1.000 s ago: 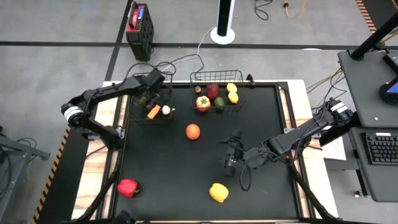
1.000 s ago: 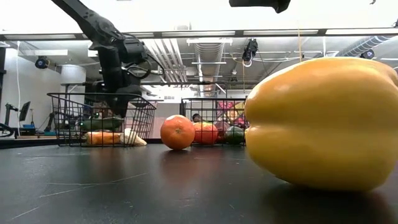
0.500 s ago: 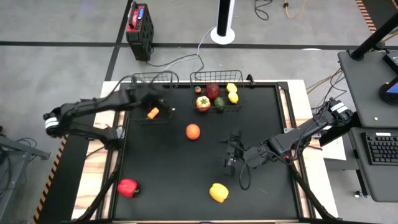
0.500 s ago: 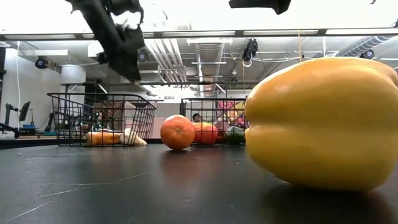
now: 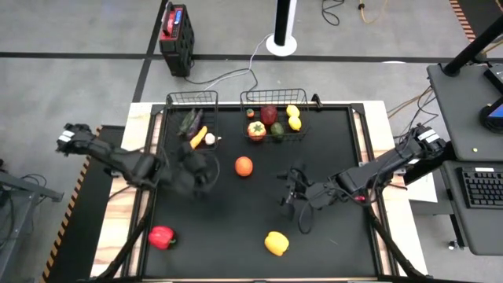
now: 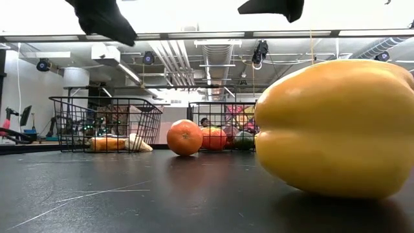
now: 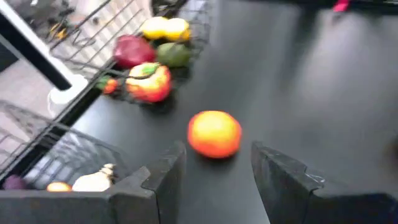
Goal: Sort produce into baskets
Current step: Put the yellow bell pepper into the left black wire basket
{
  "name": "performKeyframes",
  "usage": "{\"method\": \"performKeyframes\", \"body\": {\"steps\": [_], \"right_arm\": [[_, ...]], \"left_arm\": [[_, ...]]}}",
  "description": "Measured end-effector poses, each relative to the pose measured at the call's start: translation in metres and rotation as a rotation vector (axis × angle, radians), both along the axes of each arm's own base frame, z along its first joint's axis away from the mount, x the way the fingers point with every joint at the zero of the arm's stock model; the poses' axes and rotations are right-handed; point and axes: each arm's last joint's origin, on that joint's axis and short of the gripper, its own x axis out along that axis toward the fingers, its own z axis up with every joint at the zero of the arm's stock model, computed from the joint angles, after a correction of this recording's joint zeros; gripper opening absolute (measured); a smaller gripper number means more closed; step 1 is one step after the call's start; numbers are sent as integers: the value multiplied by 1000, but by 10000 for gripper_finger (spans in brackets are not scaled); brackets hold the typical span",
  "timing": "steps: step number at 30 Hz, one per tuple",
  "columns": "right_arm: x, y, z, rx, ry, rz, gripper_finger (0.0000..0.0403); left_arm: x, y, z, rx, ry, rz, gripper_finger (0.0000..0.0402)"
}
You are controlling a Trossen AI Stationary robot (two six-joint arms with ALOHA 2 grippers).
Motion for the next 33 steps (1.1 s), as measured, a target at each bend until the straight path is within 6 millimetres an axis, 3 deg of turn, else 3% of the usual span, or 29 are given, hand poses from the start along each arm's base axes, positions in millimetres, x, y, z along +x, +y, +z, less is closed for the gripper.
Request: {"method": "performKeyframes", "body": {"steps": [8, 18, 26, 33], "right_arm": [[4, -8, 3, 92, -3, -8, 286], [0, 1, 7, 242, 181, 132, 280], [8, 14, 4, 276, 548, 63, 272], [22, 29, -4, 329, 856, 121, 272]], "left_arm": [[-10, -45, -8, -21, -61, -58, 165], [-4, -75, -27, -70, 9, -171, 165], [9, -85, -44, -33, 68, -184, 165], [16, -93, -35, -35, 60, -209, 165]]}}
